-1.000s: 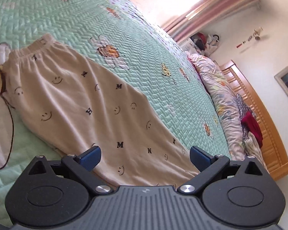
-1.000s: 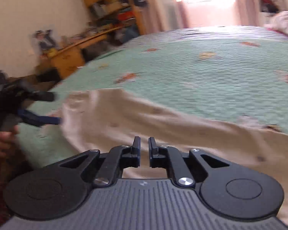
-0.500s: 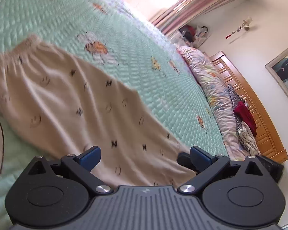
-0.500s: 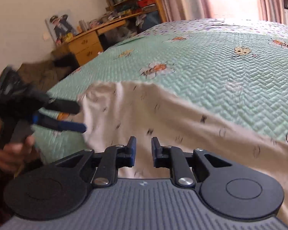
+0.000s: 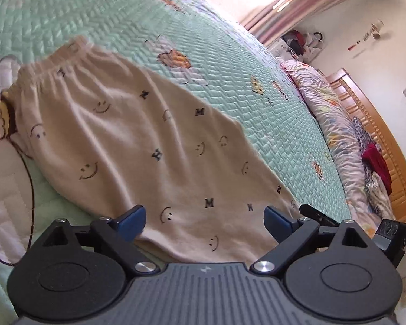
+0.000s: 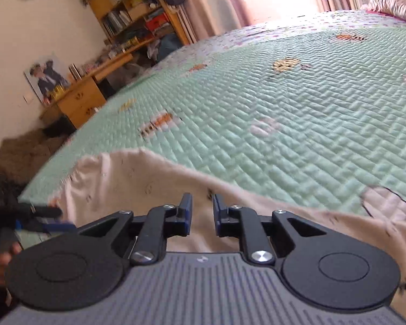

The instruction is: Fold clothes

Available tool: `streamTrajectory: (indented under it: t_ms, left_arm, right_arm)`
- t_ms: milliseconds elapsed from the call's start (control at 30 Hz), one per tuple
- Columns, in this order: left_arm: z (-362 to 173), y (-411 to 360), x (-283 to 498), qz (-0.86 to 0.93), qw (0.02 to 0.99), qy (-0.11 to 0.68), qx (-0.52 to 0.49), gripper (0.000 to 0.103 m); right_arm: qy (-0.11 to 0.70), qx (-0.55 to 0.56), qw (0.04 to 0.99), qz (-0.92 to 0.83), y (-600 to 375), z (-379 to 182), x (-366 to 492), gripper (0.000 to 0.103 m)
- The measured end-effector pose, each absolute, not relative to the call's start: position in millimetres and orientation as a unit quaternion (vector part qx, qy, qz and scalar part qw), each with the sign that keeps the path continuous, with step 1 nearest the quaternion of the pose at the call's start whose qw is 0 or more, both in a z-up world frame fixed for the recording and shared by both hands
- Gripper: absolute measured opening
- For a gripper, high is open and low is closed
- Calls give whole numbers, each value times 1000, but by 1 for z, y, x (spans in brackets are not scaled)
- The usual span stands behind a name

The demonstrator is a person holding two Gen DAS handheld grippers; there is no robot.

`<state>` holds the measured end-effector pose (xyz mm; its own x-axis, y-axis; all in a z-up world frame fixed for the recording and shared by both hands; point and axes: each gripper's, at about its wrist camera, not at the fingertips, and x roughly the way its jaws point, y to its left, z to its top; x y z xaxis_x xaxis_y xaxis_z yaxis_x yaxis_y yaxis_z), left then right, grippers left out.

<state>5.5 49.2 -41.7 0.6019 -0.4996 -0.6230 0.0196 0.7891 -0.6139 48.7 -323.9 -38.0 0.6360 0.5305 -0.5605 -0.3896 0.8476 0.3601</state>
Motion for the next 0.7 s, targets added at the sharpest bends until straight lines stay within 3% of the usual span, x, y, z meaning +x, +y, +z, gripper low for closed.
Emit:
streamTrajectory:
  t_ms: [267,433,533,700]
  left_arm:
    - [-20,-7,29,-171,864,425,-209,96]
    - [-24,-35,58,-143,875,440,-143,95]
    - [-22,-31,72,-127,881,437,-132,95]
    - [-32,-25,94,-92,870,471,-114,95]
  right_arm:
    - [301,77,897,314,-303,-27,99,18]
    - [354,95,849,382,-277,-38,167,18]
    - [362,45,837,408,-263,-43,185,20]
    - [410,72,763,495,-254,-56,188,20]
